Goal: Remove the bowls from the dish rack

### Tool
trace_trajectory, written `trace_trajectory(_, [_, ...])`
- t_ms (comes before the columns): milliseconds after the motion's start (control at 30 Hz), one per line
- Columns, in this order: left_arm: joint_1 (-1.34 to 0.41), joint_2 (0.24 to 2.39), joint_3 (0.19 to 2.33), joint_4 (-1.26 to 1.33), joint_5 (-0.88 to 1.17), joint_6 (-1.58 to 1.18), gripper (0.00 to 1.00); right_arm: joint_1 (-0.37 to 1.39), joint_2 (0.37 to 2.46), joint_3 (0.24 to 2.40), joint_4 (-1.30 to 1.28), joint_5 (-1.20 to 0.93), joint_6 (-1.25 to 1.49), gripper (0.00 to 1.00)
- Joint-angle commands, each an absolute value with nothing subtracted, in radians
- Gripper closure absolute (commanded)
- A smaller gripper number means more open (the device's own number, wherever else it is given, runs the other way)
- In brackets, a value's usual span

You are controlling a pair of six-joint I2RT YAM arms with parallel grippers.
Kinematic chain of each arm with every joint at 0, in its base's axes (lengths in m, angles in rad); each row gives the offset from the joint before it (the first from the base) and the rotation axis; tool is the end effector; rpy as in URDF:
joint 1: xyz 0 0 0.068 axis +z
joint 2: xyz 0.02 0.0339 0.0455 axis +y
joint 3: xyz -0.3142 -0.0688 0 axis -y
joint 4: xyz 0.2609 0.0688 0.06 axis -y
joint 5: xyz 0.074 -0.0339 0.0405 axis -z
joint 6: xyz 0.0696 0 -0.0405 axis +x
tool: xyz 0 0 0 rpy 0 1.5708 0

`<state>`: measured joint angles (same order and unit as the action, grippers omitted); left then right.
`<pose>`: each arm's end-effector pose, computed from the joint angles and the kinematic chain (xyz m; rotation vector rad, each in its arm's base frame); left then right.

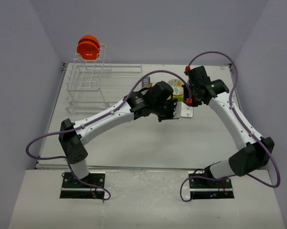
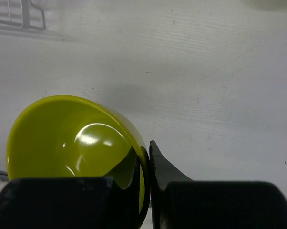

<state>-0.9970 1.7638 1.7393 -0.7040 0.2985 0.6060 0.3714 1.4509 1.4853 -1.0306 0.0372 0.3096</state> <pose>0.2257 -0.3869 0.3819 1.7717 1.4985 -0.5430 0.2983 0.1134 0.3739 -0.0655 2.5793 0.2093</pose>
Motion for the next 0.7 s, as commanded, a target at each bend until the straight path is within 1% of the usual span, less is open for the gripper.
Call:
trace_trajectory(0, [-0.992,1.782,1.781,-0.690,0.171,0.592,1.00,0.377,1.434,1.500,-0.990,0.057,0.351,1.00])
trace_trajectory(33, [-0.992,1.786,1.787,-0.689,0.140,0.580,0.93,0.377,1.433,1.499,-0.976,0.058,0.356,1.00])
trace_trajectory(67, [-0.992,1.787,1.798,-0.675,0.099,0.560,0.77,0.374,1.439,1.496,-0.959,0.067,0.365,1.00])
trace_trajectory(100, [-0.992,1.786,1.801,-0.664,0.056,0.536,0.64,0.367,1.446,1.499,-0.928,0.080,0.370,1.00])
trace_trajectory(133, [-0.992,1.778,1.799,-0.655,-0.013,0.497,0.44,0.358,1.459,1.502,-0.914,0.112,0.379,1.00])
trace_trajectory(167, [-0.994,1.766,1.780,-0.628,-0.050,0.480,0.02,0.316,1.483,1.506,-0.898,0.120,0.400,1.00])
trace_trajectory(200, [-0.993,1.729,1.767,-0.615,-0.073,0.463,0.00,0.286,1.496,1.508,-0.852,0.123,0.411,1.00])
trace_trajectory(267, [-0.992,1.674,1.691,-0.533,-0.170,0.402,0.00,0.187,1.515,1.505,-0.792,0.153,0.460,1.00])
trace_trajectory(300, [-0.992,1.607,1.660,-0.493,-0.295,0.331,0.00,0.154,1.531,1.494,-0.726,0.167,0.477,1.00])
trace_trajectory(333, [-0.988,1.536,1.594,-0.391,-0.384,0.277,0.00,0.096,1.545,1.479,-0.659,0.214,0.517,1.00])
trace_trajectory(367, [-0.977,1.502,1.566,-0.347,-0.493,0.220,0.00,0.071,1.554,1.470,-0.625,0.239,0.535,1.00])
trace_trajectory(400, [-0.957,1.476,1.551,-0.312,-0.658,0.078,0.00,0.023,1.566,1.467,-0.595,0.250,0.551,1.00])
trace_trajectory(433, [-0.890,1.429,1.537,-0.324,-0.685,-0.001,0.00,0.006,1.581,1.471,-0.551,0.268,0.583,1.00])
trace_trajectory(467, [-0.849,1.411,1.543,-0.351,-0.643,-0.135,0.00,-0.014,1.619,1.473,-0.528,0.278,0.597,1.00])
trace_trajectory(533, [-0.793,1.388,1.566,-0.427,-0.620,-0.202,0.00,-0.064,1.673,1.489,-0.496,0.281,0.618,1.00])
trace_trajectory(567, [-0.779,1.372,1.571,-0.446,-0.662,-0.219,0.00,-0.075,1.704,1.523,-0.491,0.281,0.621,1.00])
trace_trajectory(600, [-0.779,1.361,1.569,-0.455,-0.679,-0.230,0.00,-0.083,1.763,1.540,-0.491,0.279,0.623,1.00])
trace_trajectory(667, [-0.779,1.315,1.554,-0.462,-0.690,-0.241,0.00,-0.109,1.814,1.572,-0.477,0.269,0.627,1.00])
